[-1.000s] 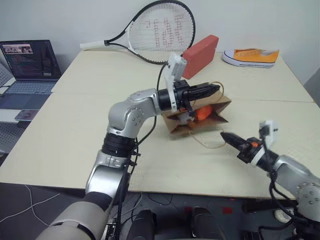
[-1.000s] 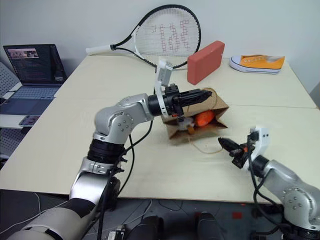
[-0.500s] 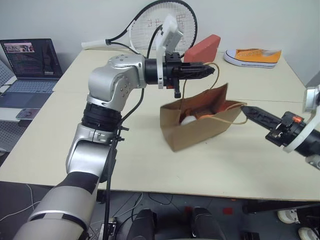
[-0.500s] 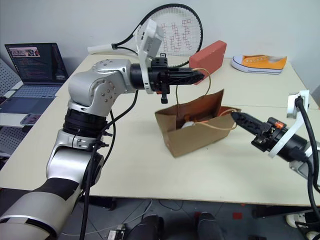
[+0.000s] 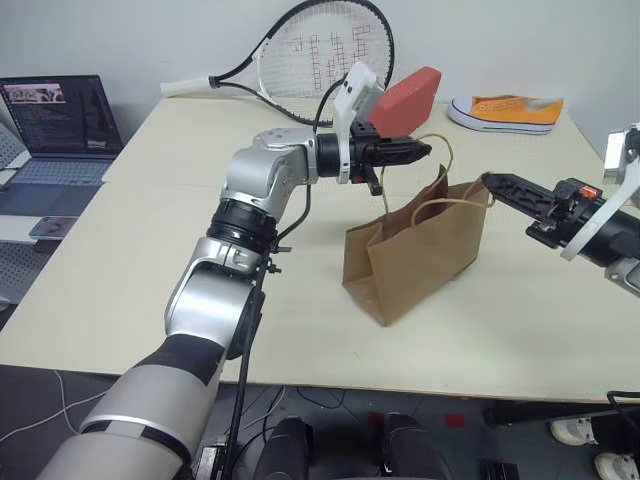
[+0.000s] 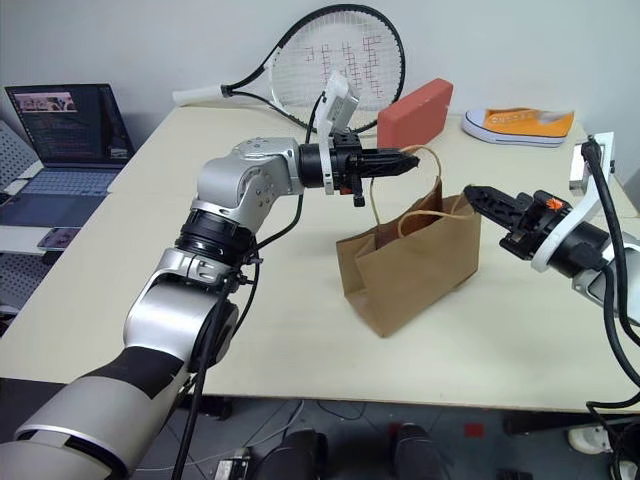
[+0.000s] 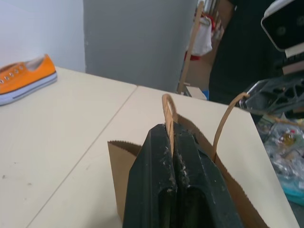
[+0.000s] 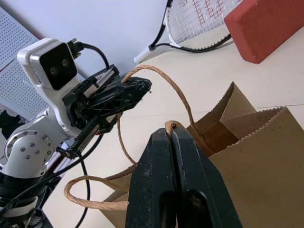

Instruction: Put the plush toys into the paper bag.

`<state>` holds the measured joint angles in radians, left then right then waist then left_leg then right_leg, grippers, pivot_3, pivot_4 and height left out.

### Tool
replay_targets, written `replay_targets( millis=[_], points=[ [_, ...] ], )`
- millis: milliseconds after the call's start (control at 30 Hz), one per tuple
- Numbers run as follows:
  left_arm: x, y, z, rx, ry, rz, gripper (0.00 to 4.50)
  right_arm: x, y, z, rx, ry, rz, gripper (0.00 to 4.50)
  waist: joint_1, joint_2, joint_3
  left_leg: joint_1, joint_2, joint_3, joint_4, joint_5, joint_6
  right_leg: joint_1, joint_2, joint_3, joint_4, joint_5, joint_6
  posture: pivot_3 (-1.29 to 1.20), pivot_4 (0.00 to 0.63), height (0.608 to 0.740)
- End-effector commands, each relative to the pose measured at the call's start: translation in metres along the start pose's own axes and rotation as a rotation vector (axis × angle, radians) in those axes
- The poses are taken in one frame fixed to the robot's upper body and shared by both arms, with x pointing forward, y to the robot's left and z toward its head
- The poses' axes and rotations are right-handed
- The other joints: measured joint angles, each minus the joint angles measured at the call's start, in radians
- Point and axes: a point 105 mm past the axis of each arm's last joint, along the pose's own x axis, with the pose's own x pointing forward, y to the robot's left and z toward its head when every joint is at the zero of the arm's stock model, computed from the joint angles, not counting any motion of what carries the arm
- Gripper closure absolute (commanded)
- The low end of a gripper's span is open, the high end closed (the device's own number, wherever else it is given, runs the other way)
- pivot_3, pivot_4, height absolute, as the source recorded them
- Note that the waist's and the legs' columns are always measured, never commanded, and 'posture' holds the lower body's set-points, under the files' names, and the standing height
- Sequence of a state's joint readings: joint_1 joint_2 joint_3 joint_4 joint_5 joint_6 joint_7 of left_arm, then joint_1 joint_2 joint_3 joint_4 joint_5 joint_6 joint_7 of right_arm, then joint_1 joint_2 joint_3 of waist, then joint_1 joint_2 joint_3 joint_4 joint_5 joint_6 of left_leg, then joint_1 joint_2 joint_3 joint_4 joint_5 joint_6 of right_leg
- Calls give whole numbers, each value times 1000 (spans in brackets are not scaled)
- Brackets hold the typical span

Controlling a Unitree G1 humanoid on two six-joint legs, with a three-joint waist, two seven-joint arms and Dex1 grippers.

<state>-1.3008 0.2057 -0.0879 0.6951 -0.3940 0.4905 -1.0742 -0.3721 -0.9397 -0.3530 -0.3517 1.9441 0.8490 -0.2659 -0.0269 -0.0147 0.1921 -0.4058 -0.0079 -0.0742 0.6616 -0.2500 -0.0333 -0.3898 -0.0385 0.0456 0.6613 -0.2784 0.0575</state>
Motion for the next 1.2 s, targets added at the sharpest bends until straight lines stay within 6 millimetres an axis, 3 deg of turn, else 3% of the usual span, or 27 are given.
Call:
replay_targets(
  millis=[33,300,367,433,567,767,967,1067,1200],
  points=[
    [3,-1,23,55,-56,1,4500,0,5,12,-28,-44,12,4487,1,0,0,0,0,0,0,0,0,0,0,0,0,0,0,0,150,740],
    [7,6,28,29,-81,29,4500,2,1,22,-63,-59,-3,4487,0,0,0,0,0,0,0,0,0,0,0,0,0,0,0,0,150,740],
    [6,7,26,22,-67,32,4080,1,-2,24,-75,-56,-22,4314,0,0,0,0,0,0,0,0,0,0,0,0,0,0,0,0,150,740],
    [4,2,25,28,-59,-7,3585,0,-5,24,-93,-51,-41,3861,0,0,0,0,0,0,0,0,0,0,0,0,0,0,0,0,150,740],
    [-9,-6,26,42,-64,-31,2401,-5,-1,22,-137,-34,-26,2484,-3,0,0,0,0,0,0,0,0,-1,0,0,1,0,0,0,150,740],
    [-46,-18,22,-7,-90,-16,633,-19,0,19,-298,19,-16,352,-4,0,0,0,2,0,0,0,0,-1,0,0,2,0,0,0,150,740],
    [-72,-22,15,-22,-102,58,633,-30,4,30,-435,19,19,352,-1,0,0,1,2,-1,1,0,0,0,0,0,1,0,0,0,150,740],
    [-87,-22,2,-47,-100,112,633,-39,11,38,-539,24,54,352,-1,1,0,1,2,0,1,0,0,0,0,0,1,0,0,0,150,740],
    [-95,-28,-17,-80,-92,156,633,-48,13,33,-611,91,91,352,1,0,0,2,2,0,0,0,0,0,0,0,1,0,0,0,150,740]
  ],
)
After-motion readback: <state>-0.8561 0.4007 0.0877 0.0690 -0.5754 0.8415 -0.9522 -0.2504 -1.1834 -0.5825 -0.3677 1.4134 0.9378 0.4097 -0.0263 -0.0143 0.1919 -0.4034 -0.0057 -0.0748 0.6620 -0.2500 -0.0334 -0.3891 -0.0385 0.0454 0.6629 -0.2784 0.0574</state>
